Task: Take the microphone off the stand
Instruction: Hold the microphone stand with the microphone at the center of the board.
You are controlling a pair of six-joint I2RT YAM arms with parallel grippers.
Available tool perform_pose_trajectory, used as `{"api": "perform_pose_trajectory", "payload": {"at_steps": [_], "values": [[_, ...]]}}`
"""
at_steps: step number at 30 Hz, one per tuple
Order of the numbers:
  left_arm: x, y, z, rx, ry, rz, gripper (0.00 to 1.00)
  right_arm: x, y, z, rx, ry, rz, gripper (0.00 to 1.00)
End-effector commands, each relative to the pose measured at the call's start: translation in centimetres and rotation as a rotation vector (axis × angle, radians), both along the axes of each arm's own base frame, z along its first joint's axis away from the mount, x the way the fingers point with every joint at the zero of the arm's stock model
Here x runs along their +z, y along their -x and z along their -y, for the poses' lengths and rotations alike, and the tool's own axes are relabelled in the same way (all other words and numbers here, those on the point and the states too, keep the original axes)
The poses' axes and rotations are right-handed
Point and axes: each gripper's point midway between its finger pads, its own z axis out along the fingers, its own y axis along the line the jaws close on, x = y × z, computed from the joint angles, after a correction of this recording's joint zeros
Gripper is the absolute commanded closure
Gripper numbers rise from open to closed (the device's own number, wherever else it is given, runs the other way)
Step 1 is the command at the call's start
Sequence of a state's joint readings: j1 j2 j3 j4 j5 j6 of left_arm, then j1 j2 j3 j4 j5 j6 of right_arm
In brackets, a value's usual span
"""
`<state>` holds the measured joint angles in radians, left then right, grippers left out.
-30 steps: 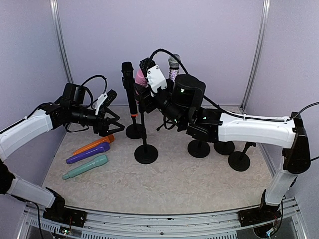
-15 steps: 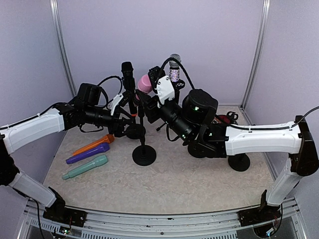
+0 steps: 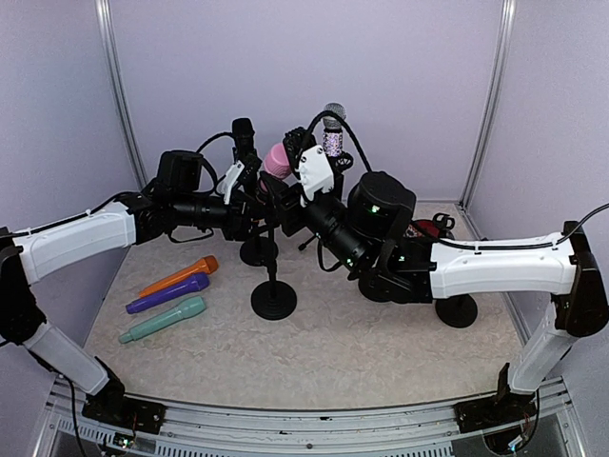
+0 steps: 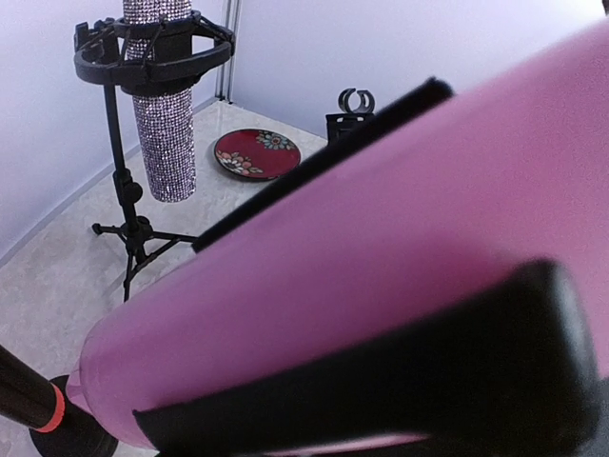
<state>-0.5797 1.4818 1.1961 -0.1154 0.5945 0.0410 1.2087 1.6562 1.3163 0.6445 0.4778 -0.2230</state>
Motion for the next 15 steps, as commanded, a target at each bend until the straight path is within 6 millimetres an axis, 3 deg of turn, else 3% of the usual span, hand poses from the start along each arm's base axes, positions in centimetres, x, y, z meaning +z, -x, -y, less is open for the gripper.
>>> {"api": "perform_pose_trajectory", "payload": {"at_steps": [1, 5, 10, 15], "values": [[1.7, -0.8, 0.3, 0.020, 0.052, 0.054, 0.54, 4.2, 1.8, 0.2, 0.067, -0.132, 0.032, 1.00], [1.7, -0.6, 0.2, 0.018, 0.054, 0.058, 0.67, 4.6, 1.8, 0.1, 0.070, -0.132, 0.039, 1.00], [1.1, -0.9, -0.1, 0.038, 0.039, 0.057, 1.00, 6.1, 2.1, 0.6, 0.069, -0.140, 0.056, 1.00], [0.5, -1.8, -1.0, 0.085, 0.026, 0.060, 1.00, 7.9, 2.9, 2.0, 0.084, -0.162, 0.075, 1.00]]}}
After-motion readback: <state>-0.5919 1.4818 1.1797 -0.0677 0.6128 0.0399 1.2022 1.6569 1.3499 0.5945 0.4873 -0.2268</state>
